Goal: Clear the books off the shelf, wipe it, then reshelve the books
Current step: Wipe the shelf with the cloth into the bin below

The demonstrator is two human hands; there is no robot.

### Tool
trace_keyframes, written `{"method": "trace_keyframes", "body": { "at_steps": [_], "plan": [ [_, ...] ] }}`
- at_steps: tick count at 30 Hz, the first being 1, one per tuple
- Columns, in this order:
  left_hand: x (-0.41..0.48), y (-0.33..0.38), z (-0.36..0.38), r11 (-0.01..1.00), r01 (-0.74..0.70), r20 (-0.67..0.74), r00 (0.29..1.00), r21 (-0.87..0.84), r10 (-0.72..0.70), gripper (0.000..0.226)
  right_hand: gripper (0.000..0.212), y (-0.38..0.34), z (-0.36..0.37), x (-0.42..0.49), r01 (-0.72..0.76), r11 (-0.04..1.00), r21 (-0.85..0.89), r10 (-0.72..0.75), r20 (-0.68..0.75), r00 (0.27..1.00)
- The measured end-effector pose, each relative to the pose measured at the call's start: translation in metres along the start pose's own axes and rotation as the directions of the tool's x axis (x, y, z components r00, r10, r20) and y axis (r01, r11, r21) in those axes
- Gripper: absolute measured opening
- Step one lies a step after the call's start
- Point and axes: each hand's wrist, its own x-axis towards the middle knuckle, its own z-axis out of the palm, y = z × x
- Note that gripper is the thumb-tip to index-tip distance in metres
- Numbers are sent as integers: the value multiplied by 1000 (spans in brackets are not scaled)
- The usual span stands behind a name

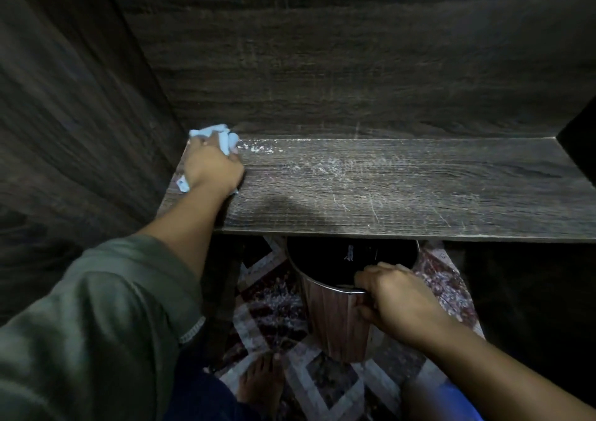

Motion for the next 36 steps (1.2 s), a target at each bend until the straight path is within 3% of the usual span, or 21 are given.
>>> {"method": "trace_keyframes", "body": {
  "at_steps": [3,7,9,12,15,19,21,25,32,34,36],
  "plan": [
    [-24,29,9,989,-144,-27,989,-44,143,45,32,1,-3,0,-15,1000,5,15,26,1000],
    [-50,53,15,886,-341,-71,939,-314,336,41,23,-1,-8,0,-21,999,41,20,27,999],
    [-54,50,12,854,-334,-204,940,-399,272,44,22,-1,-8,0,-23,999,45,22,23,999],
    [-35,24,0,945,-107,-350,937,-309,-8,49,25,1,-6,-1,-18,998,54,18,5,1000],
    [-13,-5,-6,989,52,-256,963,-137,-86,49,22,5,-8,-3,-24,999,43,23,38,999],
    [4,-12,1,997,72,-36,997,-9,-73,62,23,6,-11,-5,-35,999,19,34,47,998],
    [9,-14,2,999,52,-17,999,-10,-52,59,25,6,-11,-5,-40,999,3,40,73,997],
    [-3,-3,7,992,-125,-23,992,-20,125,56,26,5,-11,-6,-53,998,-22,55,108,993],
    [-31,51,14,922,-342,44,934,-181,355,39,28,-1,-12,-2,-70,996,-47,76,138,987],
    [-38,59,13,899,-311,76,934,-309,349,36,28,0,-13,-2,-67,997,-34,71,126,989],
    [-46,61,11,820,-235,-10,963,-521,270,34,26,0,-12,-3,-51,998,-23,53,105,993]
  ]
}}
